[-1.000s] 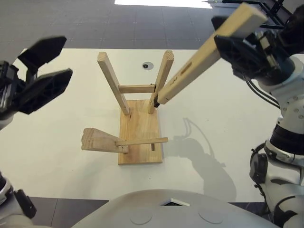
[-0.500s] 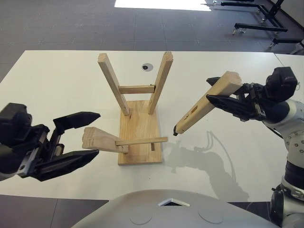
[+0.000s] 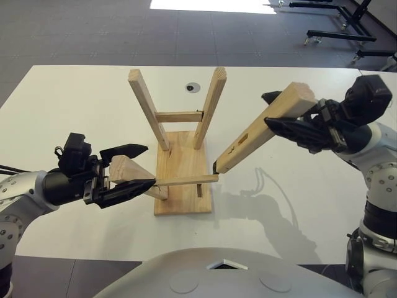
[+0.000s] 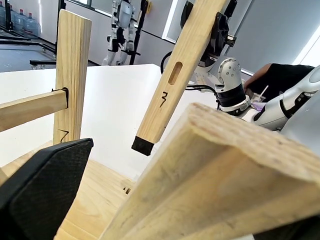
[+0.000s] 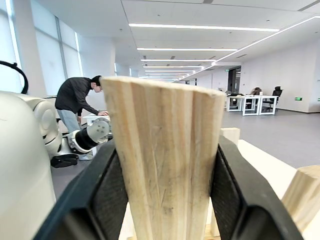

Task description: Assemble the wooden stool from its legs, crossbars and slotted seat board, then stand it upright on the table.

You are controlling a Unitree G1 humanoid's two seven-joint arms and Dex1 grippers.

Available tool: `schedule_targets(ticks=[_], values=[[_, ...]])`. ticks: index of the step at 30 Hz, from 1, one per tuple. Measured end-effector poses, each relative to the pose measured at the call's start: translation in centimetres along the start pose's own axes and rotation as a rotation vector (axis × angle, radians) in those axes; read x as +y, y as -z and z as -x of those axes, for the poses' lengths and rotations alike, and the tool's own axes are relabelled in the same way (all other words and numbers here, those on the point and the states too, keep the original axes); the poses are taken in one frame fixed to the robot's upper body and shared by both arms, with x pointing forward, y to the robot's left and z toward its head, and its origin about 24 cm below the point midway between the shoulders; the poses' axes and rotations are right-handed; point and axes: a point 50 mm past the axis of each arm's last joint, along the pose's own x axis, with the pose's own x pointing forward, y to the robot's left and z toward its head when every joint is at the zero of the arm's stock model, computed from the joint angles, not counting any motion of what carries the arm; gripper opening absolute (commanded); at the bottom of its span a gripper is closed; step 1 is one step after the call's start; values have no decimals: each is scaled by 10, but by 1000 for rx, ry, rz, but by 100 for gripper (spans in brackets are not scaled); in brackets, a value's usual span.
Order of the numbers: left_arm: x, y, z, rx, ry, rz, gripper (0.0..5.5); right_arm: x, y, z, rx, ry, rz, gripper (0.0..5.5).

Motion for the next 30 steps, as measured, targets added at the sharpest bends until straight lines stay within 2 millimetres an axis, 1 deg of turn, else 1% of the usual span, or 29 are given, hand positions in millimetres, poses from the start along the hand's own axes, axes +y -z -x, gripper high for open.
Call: schedule_targets(ticks=[1,4,5,10,14,19,26,30], values=[[2,0,0,-2,2,5,464,3,8,-1,-3,-13,-32,205],[5,0,2,0,5,10,464,6,19,3,-1,15,-59,205],[8,-2,3,4,8,7,464,7,26,3,-17,22,-75,205],[12,-5,6,11,12,3,464,9,41,0,-53,30,-84,205],[14,-8,6,20,18,-3,464,10,47,-4,-72,21,-91,205],[15,-9,6,21,17,-8,464,12,57,-5,-20,-3,-69,205],[18,-8,5,27,12,-7,464,8,61,-7,-10,-46,-30,205],[18,-7,4,32,16,-1,464,4,62,-6,-31,-7,-46,205]])
